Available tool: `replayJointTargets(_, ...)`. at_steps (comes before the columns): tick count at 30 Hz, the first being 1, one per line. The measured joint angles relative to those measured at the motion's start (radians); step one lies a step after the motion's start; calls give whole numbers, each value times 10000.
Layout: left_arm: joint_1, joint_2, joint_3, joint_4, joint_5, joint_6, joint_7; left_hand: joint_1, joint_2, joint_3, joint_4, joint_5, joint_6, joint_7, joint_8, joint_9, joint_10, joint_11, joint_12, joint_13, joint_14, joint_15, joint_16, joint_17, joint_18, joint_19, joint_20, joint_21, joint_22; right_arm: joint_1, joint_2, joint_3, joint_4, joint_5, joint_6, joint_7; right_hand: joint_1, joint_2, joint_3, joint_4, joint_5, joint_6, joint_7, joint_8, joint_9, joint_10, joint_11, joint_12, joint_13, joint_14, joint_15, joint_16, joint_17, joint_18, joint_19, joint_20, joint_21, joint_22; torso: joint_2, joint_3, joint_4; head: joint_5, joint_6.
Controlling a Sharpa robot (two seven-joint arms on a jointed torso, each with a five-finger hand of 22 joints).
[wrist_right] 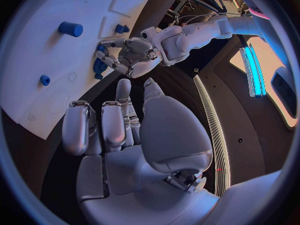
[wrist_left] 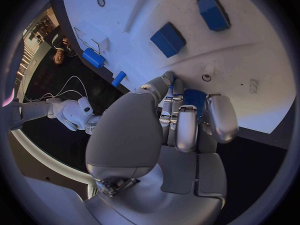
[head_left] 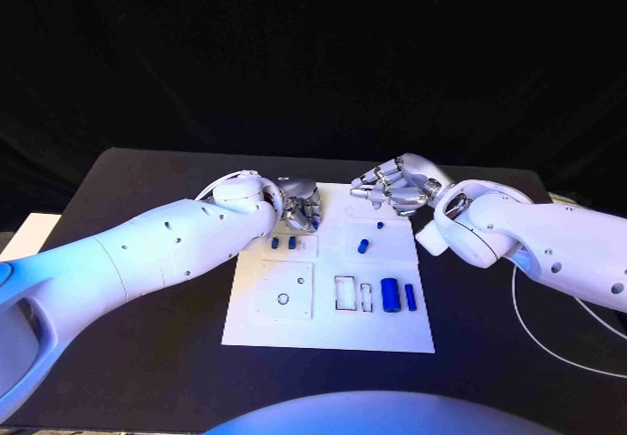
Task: Assemble the parts on the task board
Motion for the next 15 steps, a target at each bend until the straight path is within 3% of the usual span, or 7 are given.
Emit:
replayJointTargets(3,0,14,1,-13,-27,1,-11,-1,-1,77,-24,-1,113,-20,-19,-13,126,-60,1,-5,0,0,10,0,0,0,0,24,58,0,-2,0,2,0,0,1,0,0,0,0,0,0,0,0,0,0,0,0,0,0,0,0,0,0,0,0,0,0,-3,0,0,-1,-2)
replayJointTargets(8,-18,-27,6,58,-30,-56,-9,-1,-2,272,-134,-1,237,35,-99,-52,205,4,-132,10,0,0,10,-53,0,-1,0,78,125,0,-4,0,6,0,0,3,0,0,0,-1,0,0,0,0,0,0,0,0,0,0,0,0,-1,0,0,0,0,0,-9,1,6,-1,-7)
replayJointTargets(15,-97,-506,92,606,173,-304,18,-178,-65,516,-214,-1,361,55,-230,-118,328,23,-475,-83,0,0,10,-190,0,-1,1,116,168,0,-28,0,8,0,-2,8,0,0,1,-1,0,0,0,0,0,5,5,0,1,0,0,0,8,0,0,0,0,0,-14,0,16,-18,12)
